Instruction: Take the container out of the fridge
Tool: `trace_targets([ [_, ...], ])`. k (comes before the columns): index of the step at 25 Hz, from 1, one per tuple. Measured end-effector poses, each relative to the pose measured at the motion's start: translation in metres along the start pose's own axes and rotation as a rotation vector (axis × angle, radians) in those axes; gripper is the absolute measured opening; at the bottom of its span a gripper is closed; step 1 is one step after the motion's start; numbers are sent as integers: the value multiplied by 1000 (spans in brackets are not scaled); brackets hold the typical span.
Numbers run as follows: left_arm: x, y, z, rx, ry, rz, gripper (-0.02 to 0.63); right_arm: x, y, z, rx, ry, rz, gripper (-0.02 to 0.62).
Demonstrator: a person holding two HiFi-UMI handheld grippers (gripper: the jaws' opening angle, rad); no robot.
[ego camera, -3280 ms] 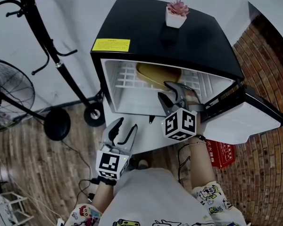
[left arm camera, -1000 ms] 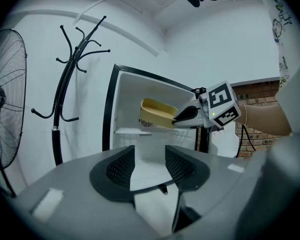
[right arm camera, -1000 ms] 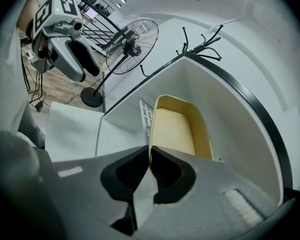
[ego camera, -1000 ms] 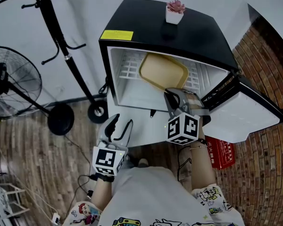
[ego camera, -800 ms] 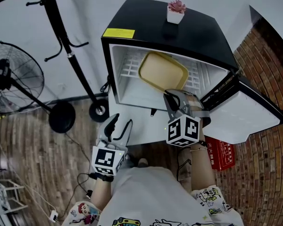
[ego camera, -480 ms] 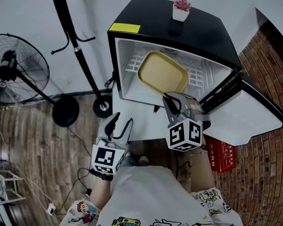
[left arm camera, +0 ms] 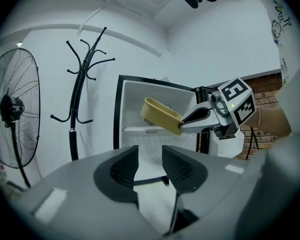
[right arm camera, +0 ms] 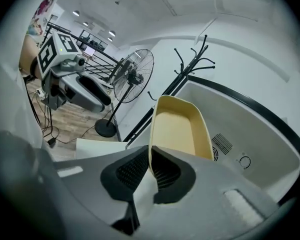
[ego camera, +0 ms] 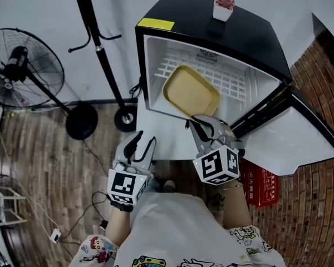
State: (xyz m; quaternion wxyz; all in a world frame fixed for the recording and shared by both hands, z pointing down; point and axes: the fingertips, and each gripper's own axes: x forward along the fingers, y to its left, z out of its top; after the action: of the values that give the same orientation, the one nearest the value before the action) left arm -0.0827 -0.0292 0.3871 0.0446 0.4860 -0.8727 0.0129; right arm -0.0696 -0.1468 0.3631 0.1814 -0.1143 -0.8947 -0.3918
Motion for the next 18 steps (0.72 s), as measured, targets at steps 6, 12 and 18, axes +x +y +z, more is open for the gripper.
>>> trace_targets([
  [6,-2,-1,-3,4,0,24,130,-2,15,0,80,-37,46,18],
  [12,-2,-5,-9,-7,22,38,107,-4,29,-7,221,-75,98,18],
  [18,1,-9,-13,-15,36,30,97,-4,48,-18,351,-85,151,18],
])
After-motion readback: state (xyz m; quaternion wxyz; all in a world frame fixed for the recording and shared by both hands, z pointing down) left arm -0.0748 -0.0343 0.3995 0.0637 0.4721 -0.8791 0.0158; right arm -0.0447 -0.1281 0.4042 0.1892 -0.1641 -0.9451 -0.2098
